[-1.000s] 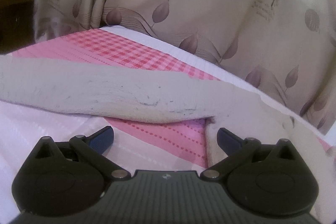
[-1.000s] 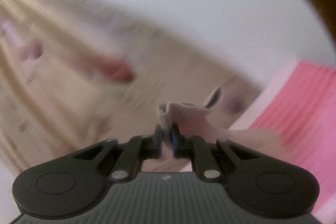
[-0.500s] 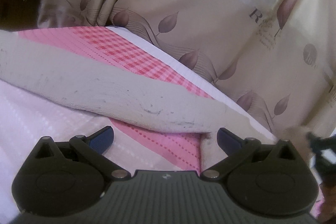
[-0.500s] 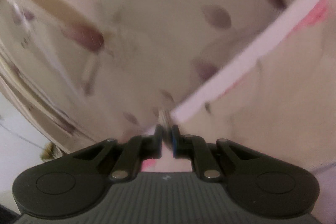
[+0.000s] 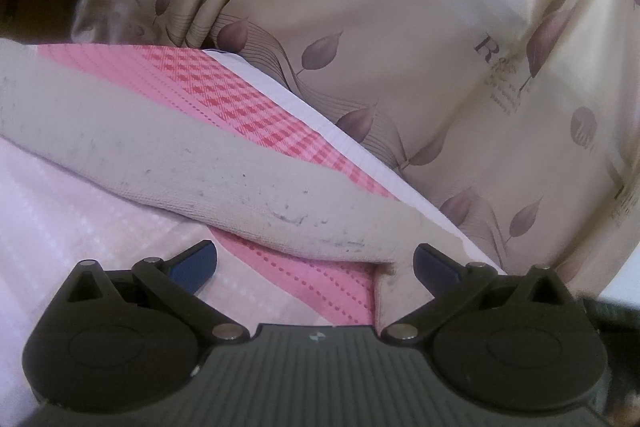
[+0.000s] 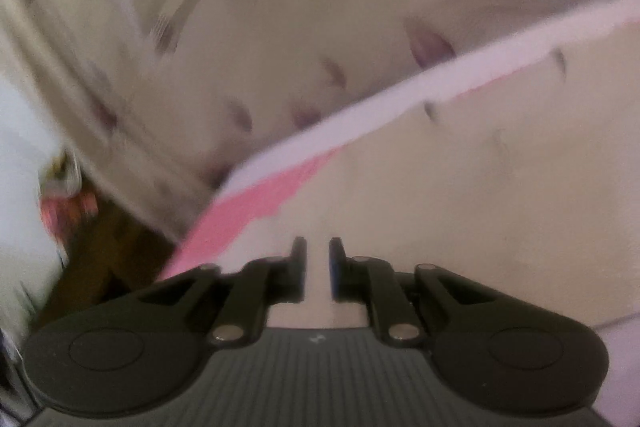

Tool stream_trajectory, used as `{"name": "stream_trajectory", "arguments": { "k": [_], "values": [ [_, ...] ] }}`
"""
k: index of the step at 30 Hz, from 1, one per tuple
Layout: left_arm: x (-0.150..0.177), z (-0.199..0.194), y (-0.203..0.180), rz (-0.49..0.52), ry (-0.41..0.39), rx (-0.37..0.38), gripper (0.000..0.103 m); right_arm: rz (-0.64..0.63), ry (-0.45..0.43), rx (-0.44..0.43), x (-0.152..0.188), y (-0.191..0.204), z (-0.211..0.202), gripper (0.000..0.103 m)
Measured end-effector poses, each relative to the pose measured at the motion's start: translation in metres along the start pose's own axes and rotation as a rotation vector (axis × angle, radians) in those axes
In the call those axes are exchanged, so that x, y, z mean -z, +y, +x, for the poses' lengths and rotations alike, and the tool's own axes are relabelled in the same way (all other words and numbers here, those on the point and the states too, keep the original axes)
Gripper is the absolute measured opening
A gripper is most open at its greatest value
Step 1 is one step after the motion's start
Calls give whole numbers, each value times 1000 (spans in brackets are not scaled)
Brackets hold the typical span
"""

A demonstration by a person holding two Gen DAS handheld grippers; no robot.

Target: Fold small clothes

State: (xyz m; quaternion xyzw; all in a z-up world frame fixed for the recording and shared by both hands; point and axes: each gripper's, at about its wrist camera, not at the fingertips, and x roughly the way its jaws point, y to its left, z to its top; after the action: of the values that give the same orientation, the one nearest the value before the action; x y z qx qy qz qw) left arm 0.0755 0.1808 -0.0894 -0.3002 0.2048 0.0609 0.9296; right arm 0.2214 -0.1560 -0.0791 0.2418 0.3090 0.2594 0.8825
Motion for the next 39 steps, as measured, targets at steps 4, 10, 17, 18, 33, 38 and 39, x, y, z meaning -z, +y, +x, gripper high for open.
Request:
{"name": "stream_trajectory", "arguments": {
  "k": [4,10,17,18,33,38,39],
  "values": [
    [0,-1,2,-7,-4,6,103,-380,85,161,19,26,-26,73],
    [0,-1,3,-17,-5,12,103,-775,158,307,44,49,-9,81],
    [-1,-1,3,-20,-5,16,103,-734,134,327,28,46,11,10],
    [-1,-1,3,-22,-5,16,103,-703,116,319,22,46,11,10],
    [-2,-2,4,-32,-8,24,103,-519,-68,267,32,83,35,9],
    [-1,-1,4,-31,-8,22,103,-462,63,131,29,81,31,40],
    [-1,-1,4,-30,-7,21,103,-444,62,111,27,81,24,59]
  ]
}}
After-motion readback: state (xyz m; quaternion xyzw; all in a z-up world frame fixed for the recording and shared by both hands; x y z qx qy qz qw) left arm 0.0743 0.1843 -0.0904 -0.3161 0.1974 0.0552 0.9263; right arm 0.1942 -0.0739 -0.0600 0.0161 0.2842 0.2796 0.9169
